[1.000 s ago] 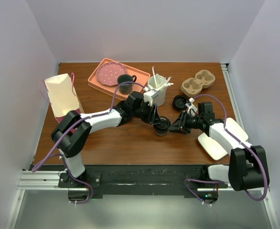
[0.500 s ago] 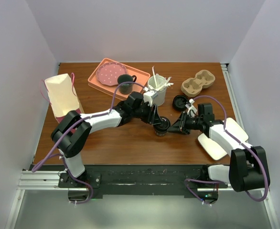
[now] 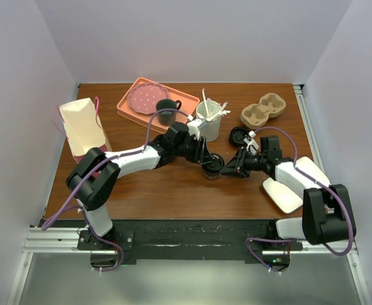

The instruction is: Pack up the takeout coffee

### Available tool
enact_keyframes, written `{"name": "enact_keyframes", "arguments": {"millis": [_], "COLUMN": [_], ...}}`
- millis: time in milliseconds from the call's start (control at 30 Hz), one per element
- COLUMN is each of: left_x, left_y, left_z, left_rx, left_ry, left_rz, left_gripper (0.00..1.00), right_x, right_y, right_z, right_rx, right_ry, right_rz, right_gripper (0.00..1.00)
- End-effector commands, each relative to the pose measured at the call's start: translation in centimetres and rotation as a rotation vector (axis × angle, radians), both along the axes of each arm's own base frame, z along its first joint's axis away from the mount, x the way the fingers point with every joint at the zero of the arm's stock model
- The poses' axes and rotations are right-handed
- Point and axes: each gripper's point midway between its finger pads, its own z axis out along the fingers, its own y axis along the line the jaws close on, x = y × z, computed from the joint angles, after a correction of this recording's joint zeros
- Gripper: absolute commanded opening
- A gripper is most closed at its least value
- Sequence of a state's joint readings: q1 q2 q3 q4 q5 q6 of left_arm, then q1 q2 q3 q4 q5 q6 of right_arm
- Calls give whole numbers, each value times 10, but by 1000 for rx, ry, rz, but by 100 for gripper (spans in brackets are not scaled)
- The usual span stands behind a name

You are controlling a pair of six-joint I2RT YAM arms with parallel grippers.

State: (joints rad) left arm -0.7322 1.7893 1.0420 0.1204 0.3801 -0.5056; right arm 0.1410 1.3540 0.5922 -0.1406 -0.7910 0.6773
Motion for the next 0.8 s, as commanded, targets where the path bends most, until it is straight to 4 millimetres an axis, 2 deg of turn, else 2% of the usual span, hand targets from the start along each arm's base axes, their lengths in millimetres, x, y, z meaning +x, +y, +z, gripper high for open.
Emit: {"name": "enact_keyframes", "arguments": {"millis": [0, 67, 333, 567, 767], "left_x": [-116, -116, -121, -120, -112], "left_y": [133, 133, 121, 111, 104], "left_z": [-137, -128, -106, -84, -71], "left_rx": [642, 623, 547, 491, 474], "left_ry": [446, 433, 463, 471, 455], "left_rz": [12, 25, 19, 21, 26], "left_gripper": [45, 46, 47, 53, 57], "right_x": [16, 30, 43, 64, 69], "right_y": [-63, -65, -55, -39, -29], "right_z": [-65, -49, -37, -12, 4], "right_rx": [-488, -507, -465, -386, -332], "right_ry": [28, -20, -53, -145, -177], "right_rz": [-105, -108, -62, -17, 27], "right_gripper": [27, 28, 30, 33, 37]}}
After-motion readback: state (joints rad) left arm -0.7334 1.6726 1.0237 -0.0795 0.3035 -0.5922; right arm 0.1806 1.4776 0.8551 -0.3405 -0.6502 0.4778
